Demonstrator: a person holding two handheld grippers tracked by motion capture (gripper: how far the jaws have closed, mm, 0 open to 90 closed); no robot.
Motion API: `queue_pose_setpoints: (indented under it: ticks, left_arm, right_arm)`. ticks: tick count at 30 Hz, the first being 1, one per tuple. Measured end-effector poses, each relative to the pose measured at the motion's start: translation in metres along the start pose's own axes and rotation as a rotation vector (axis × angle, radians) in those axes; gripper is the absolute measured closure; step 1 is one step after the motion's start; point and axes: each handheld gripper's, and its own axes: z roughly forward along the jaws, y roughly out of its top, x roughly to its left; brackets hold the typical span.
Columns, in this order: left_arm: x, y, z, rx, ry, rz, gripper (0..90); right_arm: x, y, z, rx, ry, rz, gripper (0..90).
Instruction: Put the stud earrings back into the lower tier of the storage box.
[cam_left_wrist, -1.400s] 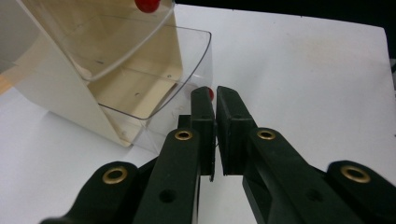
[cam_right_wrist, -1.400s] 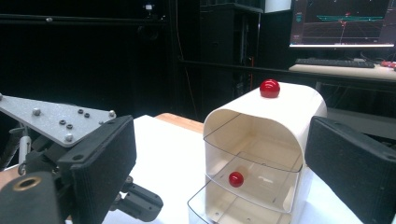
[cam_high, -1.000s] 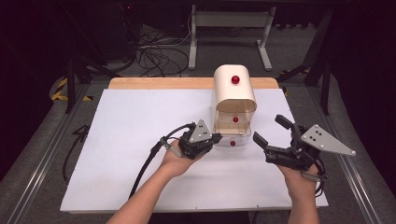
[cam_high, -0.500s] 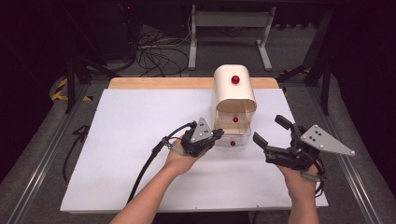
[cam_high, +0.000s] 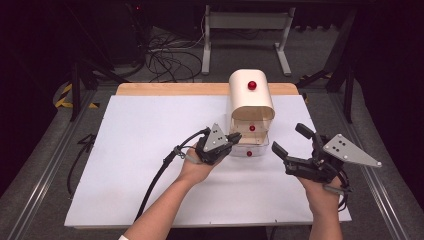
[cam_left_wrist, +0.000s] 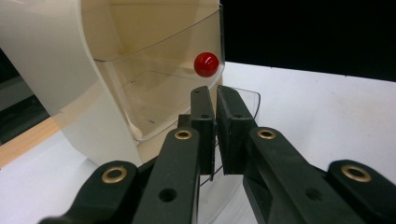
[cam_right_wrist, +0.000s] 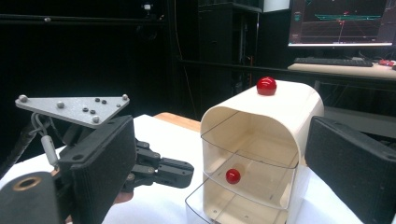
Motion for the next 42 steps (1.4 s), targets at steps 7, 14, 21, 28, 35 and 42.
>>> queue_pose_setpoints:
  ticks: [7, 14, 21, 28, 35, 42]
  left_arm:
    - [0.004, -0.004, 0.007, 0.009, 0.033, -0.006, 85.6]
    - [0.005, -0.006, 0.011, -0.007, 0.045, -0.014, 85.5]
    - [0.006, -0.007, 0.013, -0.012, 0.044, -0.034, 85.2]
    - [0.007, -0.008, 0.015, -0.013, 0.034, -0.042, 84.9]
    - [0.008, -0.007, 0.015, -0.022, 0.038, -0.054, 80.6]
    - [0.01, -0.005, 0.008, -0.012, 0.031, -0.064, 68.5]
  right_arm:
    - [-0.001, 0.0, -0.001, -0.004, -0.001, 0.0, 9.6]
    - [-0.001, 0.0, 0.0, -0.005, 0.004, 0.005, 9.6]
    - [-0.001, -0.001, 0.001, 0.001, 0.007, 0.005, 9.6]
    - [0.0, -0.001, 0.002, 0.002, 0.009, 0.002, 9.6]
    - [0.002, -0.002, 0.004, 0.011, 0.014, 0.004, 9.6]
    - [0.003, -0.003, 0.007, 0.014, 0.021, 0.001, 9.6]
